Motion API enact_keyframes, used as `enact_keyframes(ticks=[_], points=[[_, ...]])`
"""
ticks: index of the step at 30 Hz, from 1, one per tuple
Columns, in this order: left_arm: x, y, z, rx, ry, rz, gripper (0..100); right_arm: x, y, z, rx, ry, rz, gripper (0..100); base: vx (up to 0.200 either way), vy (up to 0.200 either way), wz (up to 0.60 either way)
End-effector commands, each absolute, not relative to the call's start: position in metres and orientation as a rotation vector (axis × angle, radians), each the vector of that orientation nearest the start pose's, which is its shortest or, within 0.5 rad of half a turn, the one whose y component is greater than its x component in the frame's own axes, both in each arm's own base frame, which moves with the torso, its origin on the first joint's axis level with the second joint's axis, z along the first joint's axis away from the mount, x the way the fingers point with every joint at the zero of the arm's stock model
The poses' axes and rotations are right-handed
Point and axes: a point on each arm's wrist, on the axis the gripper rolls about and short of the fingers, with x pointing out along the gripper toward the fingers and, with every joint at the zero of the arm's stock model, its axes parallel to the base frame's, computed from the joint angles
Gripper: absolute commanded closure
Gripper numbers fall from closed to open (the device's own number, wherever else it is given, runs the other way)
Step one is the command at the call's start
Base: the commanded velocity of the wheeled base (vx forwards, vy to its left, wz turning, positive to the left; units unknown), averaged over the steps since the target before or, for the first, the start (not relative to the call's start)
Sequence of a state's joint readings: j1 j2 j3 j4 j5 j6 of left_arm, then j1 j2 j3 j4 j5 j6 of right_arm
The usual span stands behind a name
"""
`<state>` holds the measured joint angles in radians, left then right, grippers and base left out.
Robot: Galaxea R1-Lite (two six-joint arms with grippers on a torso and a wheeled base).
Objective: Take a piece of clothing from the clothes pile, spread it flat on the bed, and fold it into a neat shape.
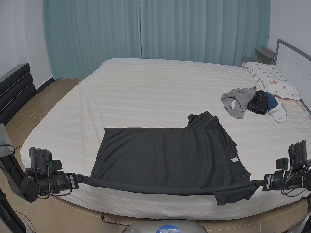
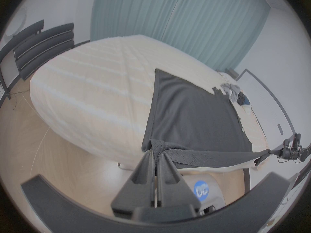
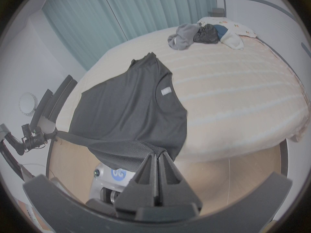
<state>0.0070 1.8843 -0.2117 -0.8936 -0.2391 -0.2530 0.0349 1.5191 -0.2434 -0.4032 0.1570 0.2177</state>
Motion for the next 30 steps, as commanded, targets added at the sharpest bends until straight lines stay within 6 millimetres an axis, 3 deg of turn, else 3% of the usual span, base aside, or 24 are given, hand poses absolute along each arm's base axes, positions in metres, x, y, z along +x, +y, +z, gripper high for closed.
enact_keyframes(ticks=[1, 8, 17, 24, 30], points=[[0.247, -0.012, 0.048, -0.332, 0.700, -0.126, 100, 0.209, 0.009, 0.080, 0.269, 0.863, 0.068, 100, 0.000, 0.000, 0.00], [0.257, -0.016, 0.055, -0.329, 0.721, -0.136, 100, 0.222, 0.010, 0.089, 0.272, 0.811, 0.077, 100, 0.000, 0.000, 0.00], [0.251, -0.021, 0.073, -0.340, 0.712, -0.151, 100, 0.214, 0.009, 0.093, 0.270, 0.799, 0.076, 100, 0.000, 0.000, 0.00], [0.248, -0.023, 0.069, -0.344, 0.769, -0.147, 100, 0.206, 0.007, 0.090, 0.277, 0.810, 0.067, 100, 0.000, 0.000, 0.00], [0.257, -0.022, 0.066, -0.349, 0.776, -0.140, 100, 0.211, 0.004, 0.090, 0.292, 0.810, 0.056, 100, 0.000, 0.000, 0.00]])
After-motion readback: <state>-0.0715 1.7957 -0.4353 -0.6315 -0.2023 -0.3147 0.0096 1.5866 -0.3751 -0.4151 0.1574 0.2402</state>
